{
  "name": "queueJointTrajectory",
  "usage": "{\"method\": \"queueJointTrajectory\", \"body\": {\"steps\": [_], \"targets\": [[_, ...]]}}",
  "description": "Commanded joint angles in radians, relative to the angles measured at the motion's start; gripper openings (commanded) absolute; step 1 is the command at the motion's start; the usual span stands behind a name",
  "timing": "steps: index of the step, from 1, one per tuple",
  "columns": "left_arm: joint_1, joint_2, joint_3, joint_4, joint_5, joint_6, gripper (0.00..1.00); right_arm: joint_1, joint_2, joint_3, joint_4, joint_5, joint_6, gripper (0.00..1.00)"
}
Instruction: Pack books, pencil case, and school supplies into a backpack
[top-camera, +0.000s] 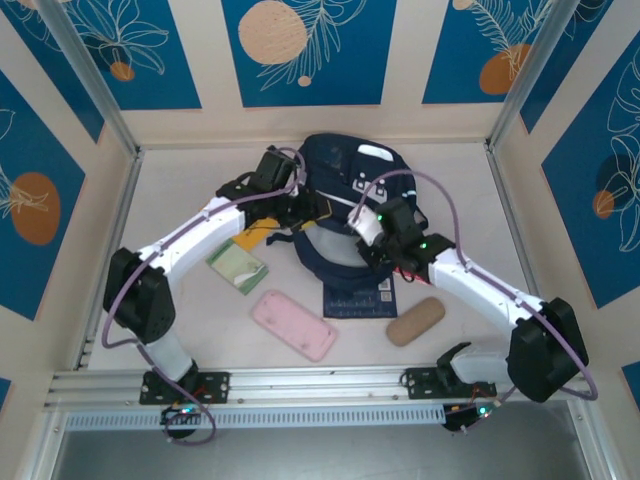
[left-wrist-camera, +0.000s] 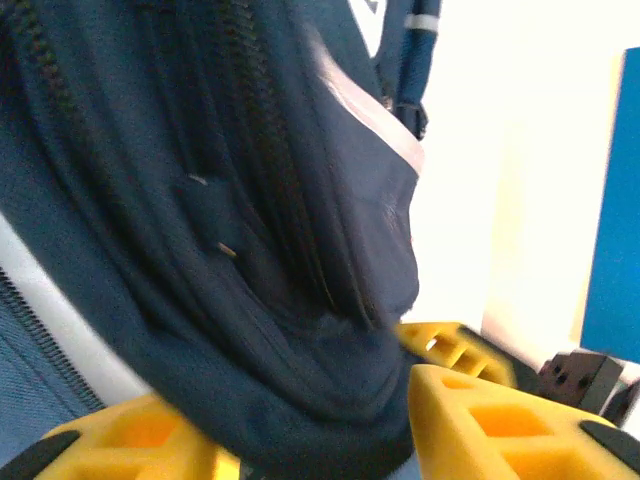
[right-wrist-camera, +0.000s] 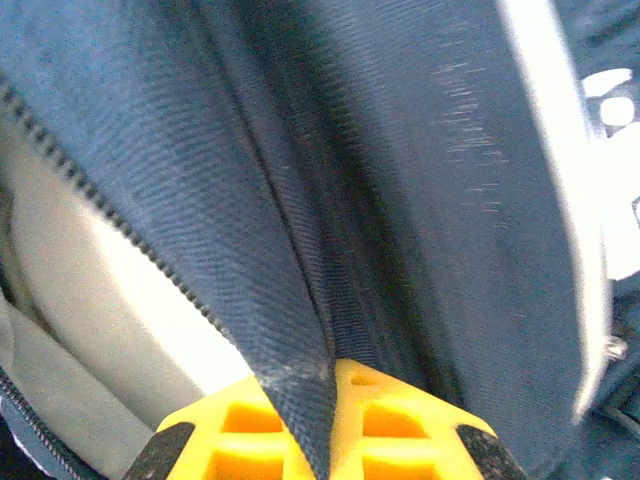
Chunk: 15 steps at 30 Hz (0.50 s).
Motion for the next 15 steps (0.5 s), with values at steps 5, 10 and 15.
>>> {"method": "queueJointTrajectory", "body": {"steps": [5,10,15], "targets": [[0.022,-0.196,0.029,-0.089,-0.115,0.161,0.58,-0.279,0.037,0.378,-0.199,-0.174,0.375,0.00],[0.022,-0.287,-0.034,-0.129,-0.197,0.219,0.59,-0.386,0.017,0.437,-0.202,-0.175,0.432,0.00],[0.022,-0.336,-0.097,-0.173,-0.251,0.255,0.59,-0.403,0.029,0.575,-0.283,0.024,0.475,0.00]]}}
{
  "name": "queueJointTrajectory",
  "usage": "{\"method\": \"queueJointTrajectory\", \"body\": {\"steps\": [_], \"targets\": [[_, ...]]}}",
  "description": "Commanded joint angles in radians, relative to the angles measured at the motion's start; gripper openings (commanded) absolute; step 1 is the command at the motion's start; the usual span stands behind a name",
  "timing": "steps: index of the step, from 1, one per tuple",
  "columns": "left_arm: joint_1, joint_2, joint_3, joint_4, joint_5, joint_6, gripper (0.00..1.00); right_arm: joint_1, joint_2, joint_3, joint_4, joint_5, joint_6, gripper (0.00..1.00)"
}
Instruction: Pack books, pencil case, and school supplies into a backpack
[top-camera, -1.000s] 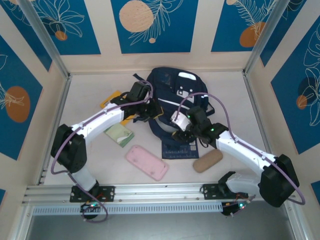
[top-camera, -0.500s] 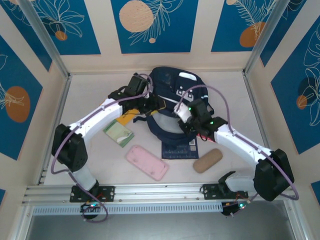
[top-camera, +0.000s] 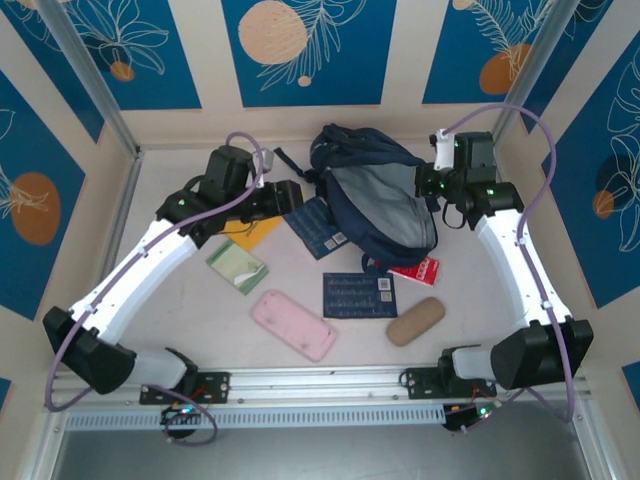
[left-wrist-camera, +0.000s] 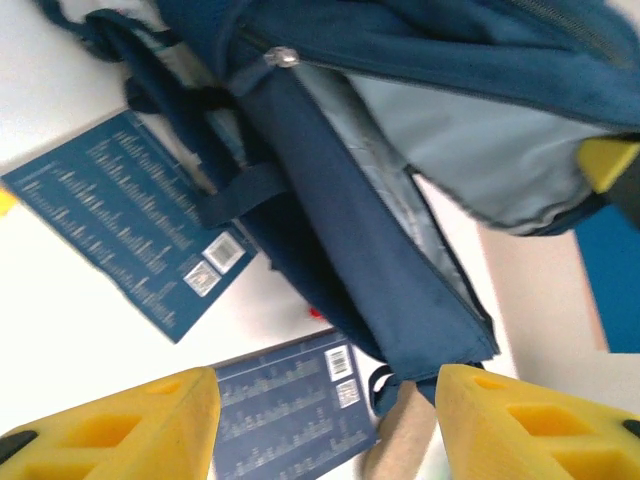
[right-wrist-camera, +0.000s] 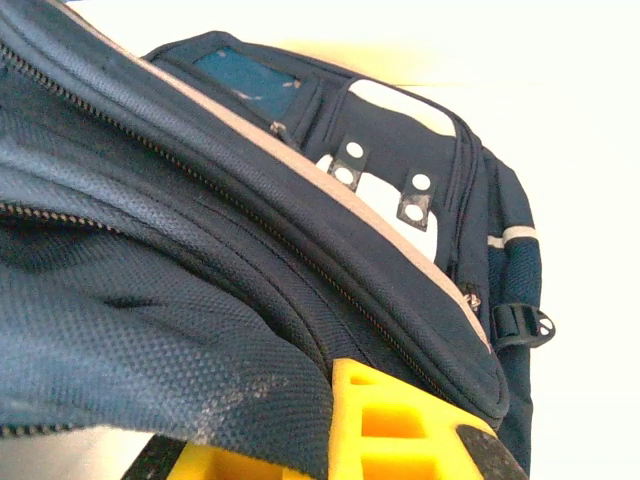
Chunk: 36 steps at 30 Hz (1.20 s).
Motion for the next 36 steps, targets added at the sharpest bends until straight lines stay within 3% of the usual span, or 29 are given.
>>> {"method": "queueJointTrajectory", "body": {"steps": [1,13,17,22,26,29,36], "targets": [[0.008,-0.018,-0.057,-0.070,-0.063,0.052,0.59,-0.013,-0.017,0.135,-0.014,0.121,0.104,0.00],[0.007,-0.097,-0.172,-0.133,-0.165,0.040,0.59,-0.107,0.097,0.463,-0.154,0.264,0.159,0.00],[0.008,-0.122,-0.196,-0.143,-0.187,0.039,0.60,-0.060,0.092,0.512,-0.156,0.316,0.099,0.00],[0.008,-0.129,-0.219,-0.169,-0.229,0.039,0.60,0.088,0.088,0.524,-0.159,0.473,-0.032,0.00],[0.007,-0.107,-0.216,-0.247,-0.266,0.001,0.60,0.227,0.077,0.435,-0.203,0.584,0.011,0.00],[0.001,-0.107,-0.231,-0.284,-0.246,-0.046,0.60,0.264,0.027,0.266,-0.188,0.480,0.141,0.00],[-0.039,-0.200,-0.360,-0.338,-0.200,-0.247,0.68,0.277,-0.160,-0.154,0.039,0.267,0.340,0.00]]}}
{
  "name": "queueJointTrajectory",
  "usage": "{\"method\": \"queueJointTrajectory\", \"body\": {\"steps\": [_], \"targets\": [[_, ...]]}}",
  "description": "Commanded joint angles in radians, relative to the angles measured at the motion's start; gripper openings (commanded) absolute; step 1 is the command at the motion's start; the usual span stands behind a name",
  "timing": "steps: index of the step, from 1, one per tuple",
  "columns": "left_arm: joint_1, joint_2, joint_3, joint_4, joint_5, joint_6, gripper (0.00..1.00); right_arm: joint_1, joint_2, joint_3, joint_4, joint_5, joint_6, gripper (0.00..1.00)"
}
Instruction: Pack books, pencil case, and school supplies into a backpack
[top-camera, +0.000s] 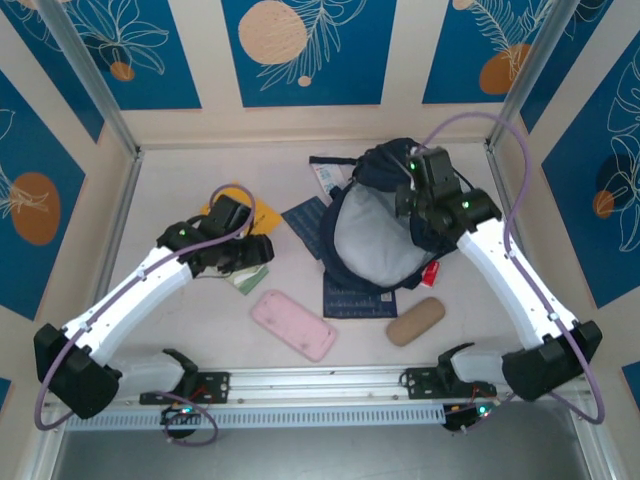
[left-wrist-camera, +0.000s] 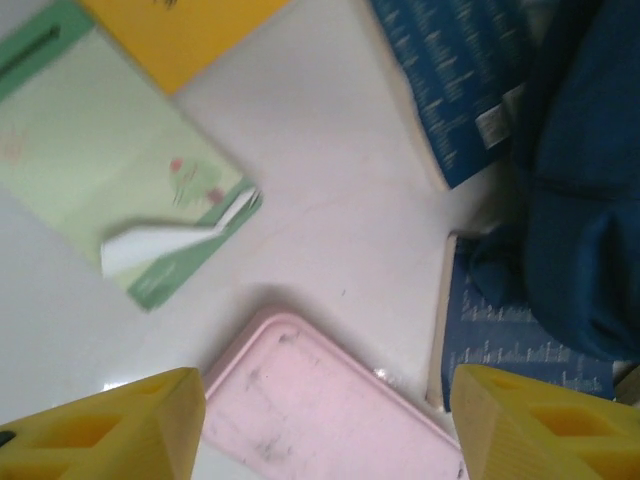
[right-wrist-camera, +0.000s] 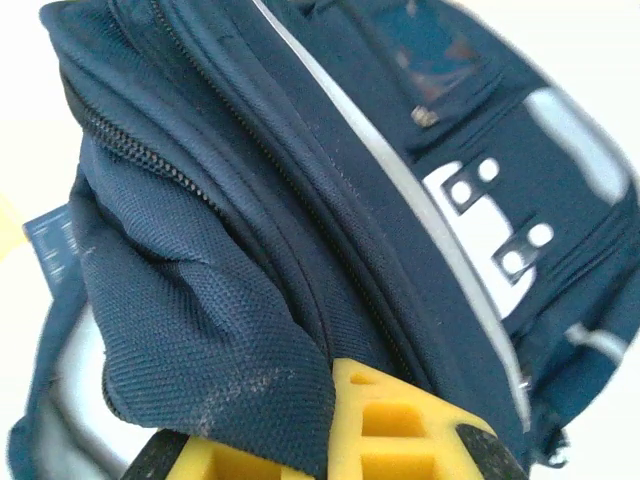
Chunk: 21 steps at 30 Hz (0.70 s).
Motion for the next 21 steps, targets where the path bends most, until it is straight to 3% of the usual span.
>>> {"method": "queueJointTrajectory", "body": {"steps": [1,7,14,21], "targets": [[-0.031,-0.062,-0.064,-0.086,0.020,-0.159,0.69,-0.013,-0.106,-0.111,0.217,-0.118,0.167,0.00],[-0.099,-0.104,-0.196,-0.030,0.056,-0.343,0.86,-0.010,-0.178,-0.260,0.319,-0.209,0.272,0.00],[-0.161,0.088,-0.139,-0.115,0.055,-0.445,0.90,-0.001,-0.238,-0.361,0.331,-0.140,0.349,0.00],[-0.212,0.166,-0.162,-0.026,0.051,-0.529,1.00,0.000,-0.299,-0.412,0.359,-0.156,0.350,0.00]]}}
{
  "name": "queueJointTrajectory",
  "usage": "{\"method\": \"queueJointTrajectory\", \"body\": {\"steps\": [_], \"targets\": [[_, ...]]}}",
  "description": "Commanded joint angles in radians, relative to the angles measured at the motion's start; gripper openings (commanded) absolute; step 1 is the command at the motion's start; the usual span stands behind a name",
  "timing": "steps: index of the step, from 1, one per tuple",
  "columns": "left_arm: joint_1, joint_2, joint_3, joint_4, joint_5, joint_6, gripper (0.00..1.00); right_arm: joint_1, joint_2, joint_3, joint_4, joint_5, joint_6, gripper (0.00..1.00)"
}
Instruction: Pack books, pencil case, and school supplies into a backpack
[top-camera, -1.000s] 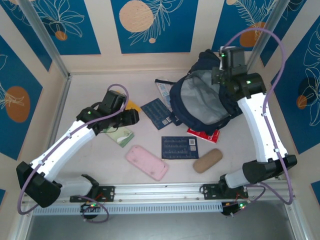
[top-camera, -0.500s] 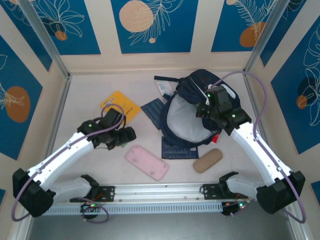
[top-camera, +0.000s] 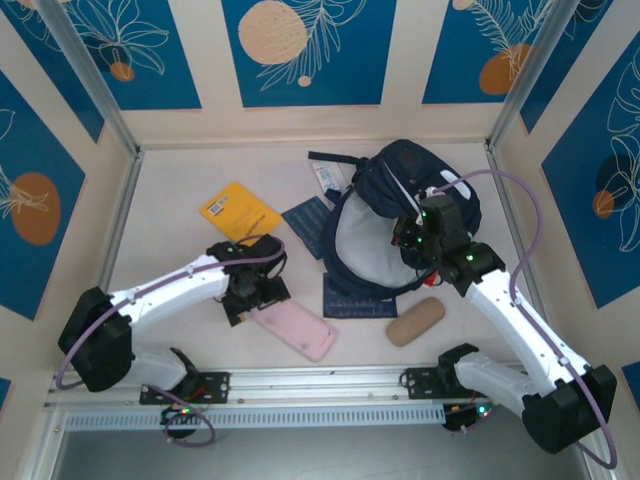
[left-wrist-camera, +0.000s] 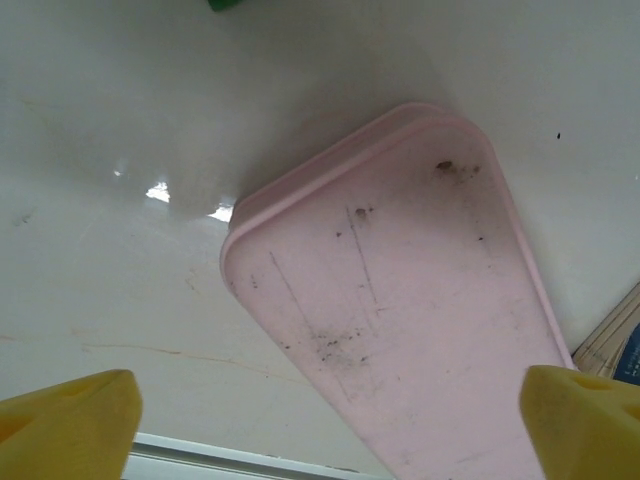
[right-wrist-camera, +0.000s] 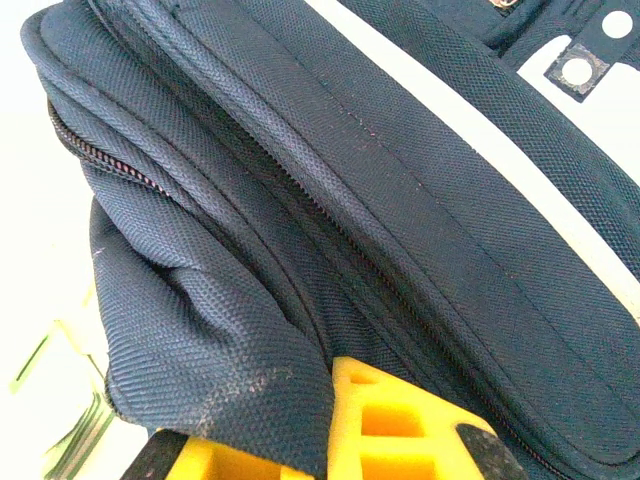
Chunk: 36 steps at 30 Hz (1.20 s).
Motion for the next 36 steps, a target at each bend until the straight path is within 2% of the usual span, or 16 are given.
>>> {"method": "queueJointTrajectory", "body": {"steps": [1,8,15,24,36], "targets": [[-0.021,-0.015,-0.008,0.040,-0.013,-0.104,1.00,0.003,-0.042,-0.006,0.065,-0.005,0.055,0.00],[-0.033,-0.016,-0.050,0.093,-0.044,-0.222,1.00,0.003,-0.058,-0.019,0.068,-0.003,0.049,0.00],[-0.035,-0.030,-0.119,0.166,-0.030,-0.374,1.00,-0.007,-0.070,-0.045,0.092,-0.008,0.063,0.00],[-0.038,0.005,-0.119,0.216,-0.050,-0.411,1.00,-0.007,-0.062,-0.056,0.109,-0.021,0.070,0.00],[-0.056,0.130,-0.086,0.204,0.004,-0.426,1.00,-0.022,-0.061,-0.052,0.102,-0.021,0.079,0.00]]}}
